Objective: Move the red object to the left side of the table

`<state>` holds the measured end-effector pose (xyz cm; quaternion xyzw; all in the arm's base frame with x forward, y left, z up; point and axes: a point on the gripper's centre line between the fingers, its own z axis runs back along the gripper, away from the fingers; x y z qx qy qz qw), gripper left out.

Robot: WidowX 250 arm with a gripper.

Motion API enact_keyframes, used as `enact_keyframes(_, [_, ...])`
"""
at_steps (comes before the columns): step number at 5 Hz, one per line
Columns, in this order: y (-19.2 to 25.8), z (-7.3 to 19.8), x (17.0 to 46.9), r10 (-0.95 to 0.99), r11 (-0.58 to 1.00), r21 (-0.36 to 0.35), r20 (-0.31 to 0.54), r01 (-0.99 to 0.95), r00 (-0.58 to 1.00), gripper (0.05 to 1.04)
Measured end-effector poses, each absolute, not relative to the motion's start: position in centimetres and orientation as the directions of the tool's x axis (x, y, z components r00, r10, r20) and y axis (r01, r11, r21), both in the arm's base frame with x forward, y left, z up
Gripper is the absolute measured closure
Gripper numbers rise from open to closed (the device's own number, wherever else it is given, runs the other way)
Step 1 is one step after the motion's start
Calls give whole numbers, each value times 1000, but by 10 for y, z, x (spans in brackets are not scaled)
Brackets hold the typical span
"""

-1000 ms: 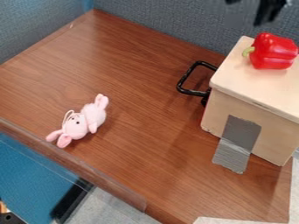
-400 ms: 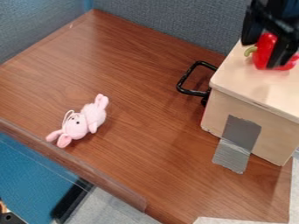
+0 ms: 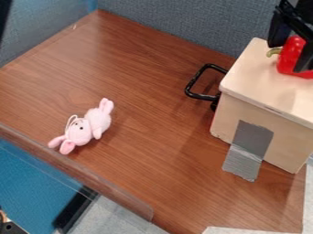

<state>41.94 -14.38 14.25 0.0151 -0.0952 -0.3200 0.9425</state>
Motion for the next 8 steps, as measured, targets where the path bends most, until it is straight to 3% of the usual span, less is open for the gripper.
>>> enact_keyframes(2, [-141,138,420,-601,799,97,152,593,785,137])
enact_keyframes(3, [-137,131,417,-597,802,102,128,588,792,340])
enact_keyframes(4, [-128,119,413,-584,811,105,93,576,806,648])
enact_keyframes(5, [-123,116,409,-581,812,113,86,572,809,888])
enact_keyframes(6, [-120,114,404,-580,812,124,69,570,811,996])
enact_keyframes(8, [-121,115,401,-577,814,127,67,566,814,999])
